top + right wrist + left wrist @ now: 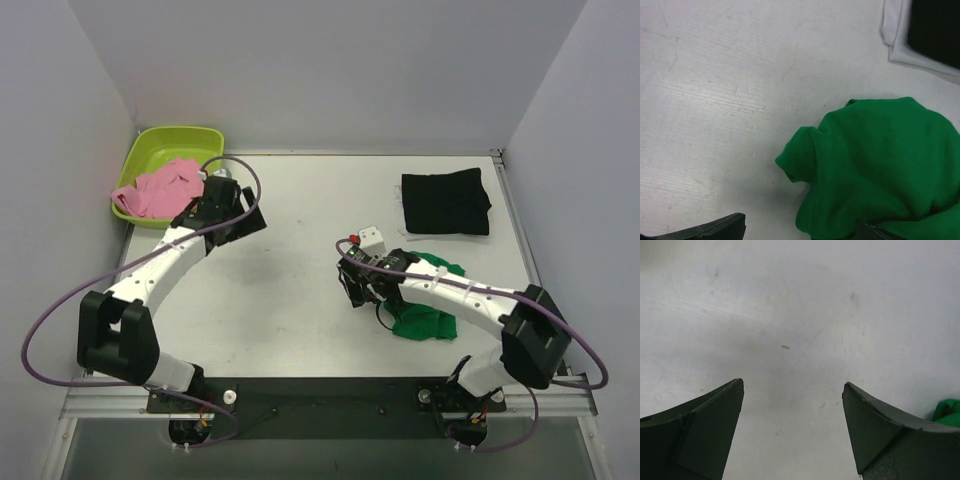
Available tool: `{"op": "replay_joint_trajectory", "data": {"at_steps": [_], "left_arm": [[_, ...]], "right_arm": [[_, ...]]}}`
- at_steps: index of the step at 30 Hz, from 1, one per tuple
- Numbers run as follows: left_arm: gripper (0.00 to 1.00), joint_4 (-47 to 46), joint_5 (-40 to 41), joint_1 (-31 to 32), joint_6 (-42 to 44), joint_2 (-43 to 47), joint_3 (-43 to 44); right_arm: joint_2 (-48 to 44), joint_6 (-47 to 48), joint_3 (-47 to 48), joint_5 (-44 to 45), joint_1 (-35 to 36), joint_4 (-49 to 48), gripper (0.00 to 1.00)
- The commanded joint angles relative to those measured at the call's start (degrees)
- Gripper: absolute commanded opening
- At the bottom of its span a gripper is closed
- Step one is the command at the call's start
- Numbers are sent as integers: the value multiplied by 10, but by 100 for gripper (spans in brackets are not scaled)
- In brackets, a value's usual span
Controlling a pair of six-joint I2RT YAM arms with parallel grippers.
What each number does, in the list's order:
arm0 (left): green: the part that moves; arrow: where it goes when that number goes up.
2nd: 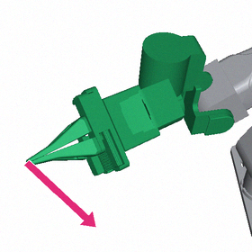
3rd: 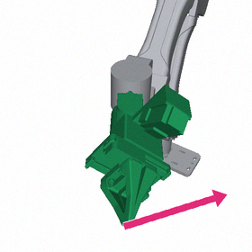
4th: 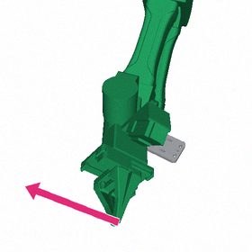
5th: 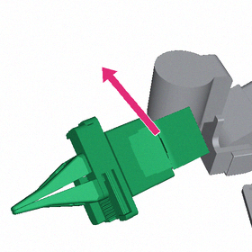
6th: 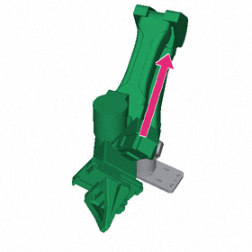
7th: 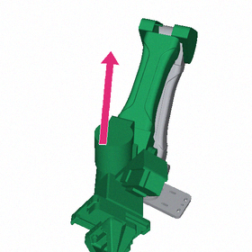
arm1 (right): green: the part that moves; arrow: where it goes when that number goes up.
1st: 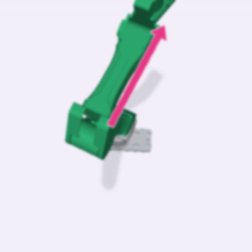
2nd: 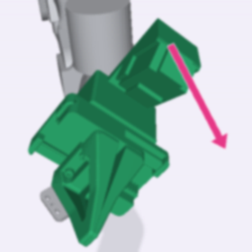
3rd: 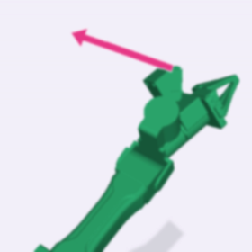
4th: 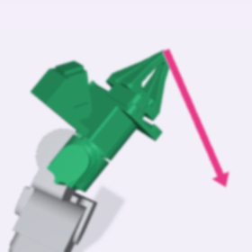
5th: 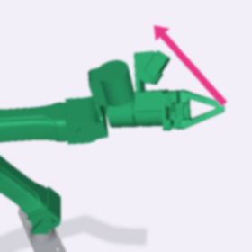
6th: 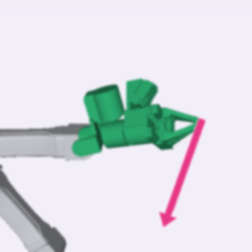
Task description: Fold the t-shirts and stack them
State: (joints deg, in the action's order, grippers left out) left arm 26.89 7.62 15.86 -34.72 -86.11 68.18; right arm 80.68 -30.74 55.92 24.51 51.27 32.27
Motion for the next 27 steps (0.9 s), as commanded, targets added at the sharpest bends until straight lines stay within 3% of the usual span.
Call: {"op": "replay_joint_trajectory", "data": {"at_steps": [1, 10, 14, 20, 21, 22, 27], "left_arm": [[90, -54, -25, 35, -45, 86, -94], [90, -66, -15, 94, -54, 230, -221], [89, -67, -10, 109, -54, 248, -242], [89, -75, -13, 127, -58, 257, -264], [89, -76, -11, 128, -58, 259, -267], [89, -78, -11, 128, -58, 260, -269], [90, -82, -14, 129, -56, 267, -277]], "right_arm": [[52, 24, 17, -28, -26, 0, 88], [142, 35, 65, -24, -52, -16, 69], [181, 33, 81, -17, -55, -17, 47], [215, 31, 85, -7, -64, -21, 46], [216, 31, 84, -2, -65, -21, 43], [221, 33, 85, -1, -70, -21, 33], [236, 38, 90, -4, -78, -16, 1]]}}
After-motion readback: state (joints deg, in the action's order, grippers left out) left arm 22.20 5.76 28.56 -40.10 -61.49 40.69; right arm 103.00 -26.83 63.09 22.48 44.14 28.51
